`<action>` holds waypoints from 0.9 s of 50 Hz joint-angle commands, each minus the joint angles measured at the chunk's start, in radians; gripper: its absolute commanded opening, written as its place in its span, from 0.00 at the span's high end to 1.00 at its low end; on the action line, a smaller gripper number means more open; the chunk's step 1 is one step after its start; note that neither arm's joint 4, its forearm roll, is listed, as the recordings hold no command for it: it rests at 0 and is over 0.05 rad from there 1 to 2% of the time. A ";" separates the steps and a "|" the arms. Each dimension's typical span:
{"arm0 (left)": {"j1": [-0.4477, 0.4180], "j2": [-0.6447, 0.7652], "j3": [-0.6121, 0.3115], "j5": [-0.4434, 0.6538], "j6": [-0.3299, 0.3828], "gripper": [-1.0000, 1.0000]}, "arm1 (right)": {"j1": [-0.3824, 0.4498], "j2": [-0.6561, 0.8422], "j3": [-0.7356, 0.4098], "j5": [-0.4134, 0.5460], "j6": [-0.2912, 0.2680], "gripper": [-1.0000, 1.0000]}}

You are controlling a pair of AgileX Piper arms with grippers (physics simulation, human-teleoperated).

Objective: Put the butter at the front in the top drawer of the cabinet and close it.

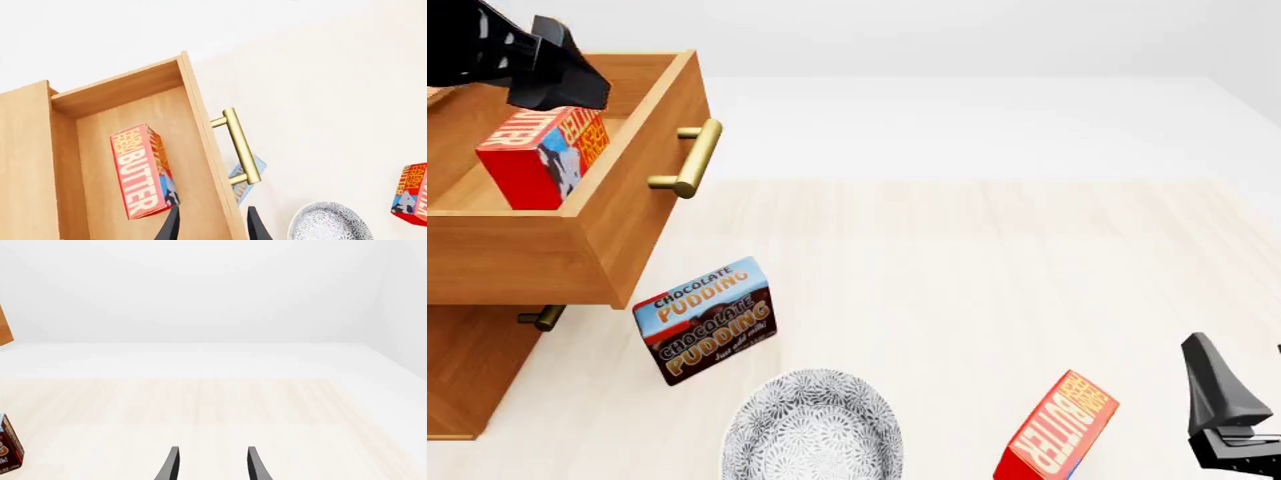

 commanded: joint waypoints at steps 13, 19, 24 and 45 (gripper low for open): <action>-0.158 0.172 -0.062 -0.138 0.019 0.00 | 0.000 -0.007 0.004 0.003 0.000 0.00; -0.208 0.214 -0.091 -0.195 -0.010 0.00 | 0.000 -0.013 0.004 0.008 0.000 0.00; -0.174 0.223 -0.062 -0.253 0.036 0.00 | 0.000 -0.016 0.004 0.011 0.000 0.00; -0.290 0.481 -0.201 -0.396 -0.017 0.00 | 0.000 -0.014 0.003 0.011 0.000 0.00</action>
